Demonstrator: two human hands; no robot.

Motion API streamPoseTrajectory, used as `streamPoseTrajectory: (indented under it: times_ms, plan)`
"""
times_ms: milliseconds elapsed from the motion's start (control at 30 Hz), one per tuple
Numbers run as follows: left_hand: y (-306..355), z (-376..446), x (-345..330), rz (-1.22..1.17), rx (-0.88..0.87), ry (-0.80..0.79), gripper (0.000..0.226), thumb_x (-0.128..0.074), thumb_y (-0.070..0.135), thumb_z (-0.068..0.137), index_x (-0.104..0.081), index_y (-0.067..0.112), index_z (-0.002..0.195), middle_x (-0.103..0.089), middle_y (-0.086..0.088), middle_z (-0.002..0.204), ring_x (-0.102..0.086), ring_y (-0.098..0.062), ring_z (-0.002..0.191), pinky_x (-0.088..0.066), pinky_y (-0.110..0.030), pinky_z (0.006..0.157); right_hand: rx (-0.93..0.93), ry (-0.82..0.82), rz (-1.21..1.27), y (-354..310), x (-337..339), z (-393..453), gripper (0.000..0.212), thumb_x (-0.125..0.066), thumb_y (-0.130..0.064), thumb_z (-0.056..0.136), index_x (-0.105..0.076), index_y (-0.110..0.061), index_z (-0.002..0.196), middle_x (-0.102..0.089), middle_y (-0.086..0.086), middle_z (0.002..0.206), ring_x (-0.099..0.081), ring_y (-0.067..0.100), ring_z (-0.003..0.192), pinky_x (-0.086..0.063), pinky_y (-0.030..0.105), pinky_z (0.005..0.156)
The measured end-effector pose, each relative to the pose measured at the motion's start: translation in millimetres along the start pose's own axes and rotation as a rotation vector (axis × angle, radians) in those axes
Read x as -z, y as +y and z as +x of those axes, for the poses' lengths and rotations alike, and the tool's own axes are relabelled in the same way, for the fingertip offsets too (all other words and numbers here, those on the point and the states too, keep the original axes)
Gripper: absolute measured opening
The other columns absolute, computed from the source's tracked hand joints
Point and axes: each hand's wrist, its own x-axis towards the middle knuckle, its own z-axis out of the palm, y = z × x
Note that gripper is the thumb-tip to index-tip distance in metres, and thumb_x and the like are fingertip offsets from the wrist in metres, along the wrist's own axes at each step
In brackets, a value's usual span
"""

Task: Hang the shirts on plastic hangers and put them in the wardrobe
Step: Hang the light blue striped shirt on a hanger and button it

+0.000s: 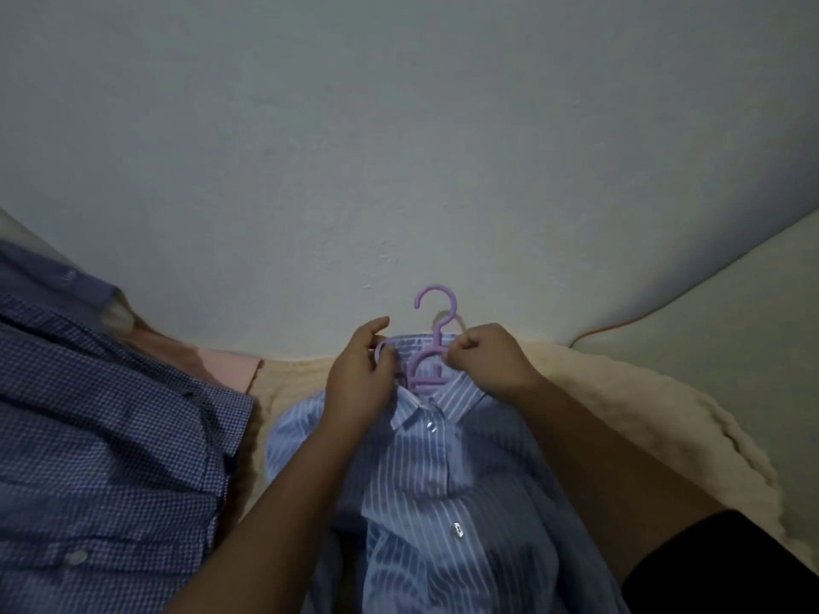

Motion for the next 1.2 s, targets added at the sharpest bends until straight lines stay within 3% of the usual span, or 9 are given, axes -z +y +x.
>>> streamPoseTrajectory:
  times_ms: [133,200,333,467,567,867,967,1067,1200]
  plan:
    - [63.9,-10.0,41.6,-0.018,-0.188,0.085,0.036,-0.05,0.017,0.097,-0.052,0.03,0.13,-0.064,0.004,0.11,-0.059,-0.015,0.083,-0.048,-0.03,0.077,0.186,0.117,0.029,-56.0,46.6,-28.8,0.032,-0.07,-0.019,0.077,-0.054,-0.01,0.05,-0.056,0.003,0.063,-0.054,0.019,0.062,-0.045,0.037,0.07]
    - [101.1,-17.4,65.5,-0.036,-0.26,0.129,0.035,-0.051,0.018,0.096,-0.053,0.033,0.128,-0.065,0.005,0.109,-0.058,-0.014,0.079,-0.05,-0.032,0.077,0.252,0.171,0.012,-89.9,72.0,-48.1,0.034,-0.073,-0.025,0.077,-0.057,-0.022,0.047,-0.058,-0.005,0.076,-0.058,0.017,0.075,-0.047,0.045,0.085]
    - [176.9,-42.6,117.2,-0.074,-0.404,0.171,0.034,-0.057,0.021,0.094,-0.052,0.04,0.122,-0.064,0.009,0.107,-0.06,-0.007,0.085,-0.053,-0.033,0.083,0.348,0.28,0.007,-162.2,124.3,-108.0,0.028,-0.074,-0.035,0.076,-0.057,-0.029,0.054,-0.055,-0.004,0.101,-0.055,0.014,0.091,-0.042,0.051,0.094]
    - [243.8,-79.7,168.3,0.104,-0.604,0.151,0.06,-0.076,0.033,0.079,-0.05,0.03,0.133,-0.052,0.015,0.115,-0.053,0.001,0.096,-0.044,-0.016,0.084,0.446,0.373,0.002,-219.5,170.0,-179.8,0.019,-0.069,-0.033,0.081,-0.058,-0.031,0.066,-0.042,-0.009,0.109,-0.046,0.011,0.1,-0.038,0.046,0.101]
    - [282.2,-104.1,198.0,0.282,-0.742,0.141,0.079,-0.082,0.04,0.07,-0.045,0.029,0.139,-0.05,0.012,0.127,-0.055,-0.005,0.103,-0.048,-0.023,0.088,0.528,0.431,0.012,-251.2,194.5,-224.5,0.013,-0.069,-0.032,0.083,-0.059,-0.032,0.074,-0.038,-0.011,0.109,-0.043,0.009,0.099,-0.035,0.042,0.103]
    - [339.8,-152.8,236.6,0.44,-0.952,0.405,0.082,-0.084,0.036,0.066,-0.047,0.025,0.138,-0.059,0.001,0.124,-0.062,-0.018,0.097,-0.054,-0.034,0.071,0.684,0.537,0.073,-290.3,227.8,-302.7,0.018,-0.071,-0.032,0.08,-0.058,-0.033,0.069,-0.044,-0.009,0.107,-0.05,0.017,0.104,-0.046,0.038,0.094]
    - [343.8,-164.2,244.6,0.484,-1.006,0.448,0.08,-0.086,0.037,0.063,-0.052,0.026,0.135,-0.062,0.002,0.12,-0.065,-0.018,0.089,-0.055,-0.029,0.066,0.746,0.522,0.128,-289.4,239.8,-327.2,0.007,-0.066,-0.028,0.085,-0.064,-0.023,0.081,-0.052,-0.003,0.107,-0.052,0.009,0.091,-0.043,0.017,0.076]
    - [346.0,-177.0,252.7,0.494,-0.977,0.453,0.079,-0.083,0.039,0.068,-0.05,0.027,0.138,-0.06,0.0,0.124,-0.064,-0.019,0.091,-0.052,-0.027,0.069,0.644,0.496,0.146,-282.2,255.8,-343.3,0.028,-0.053,-0.04,0.093,-0.065,-0.016,0.1,-0.058,-0.002,0.098,-0.056,0.015,0.09,-0.045,0.028,0.081]
    - [351.1,-191.8,259.5,0.551,-0.855,0.403,0.077,-0.074,0.05,0.075,-0.04,0.037,0.143,-0.05,0.005,0.135,-0.059,-0.014,0.101,-0.054,-0.031,0.076,0.508,0.362,0.035,-273.4,268.9,-358.3,0.037,-0.057,-0.044,0.09,-0.063,-0.01,0.074,-0.06,0.006,0.075,-0.052,0.018,0.069,-0.04,0.026,0.063]
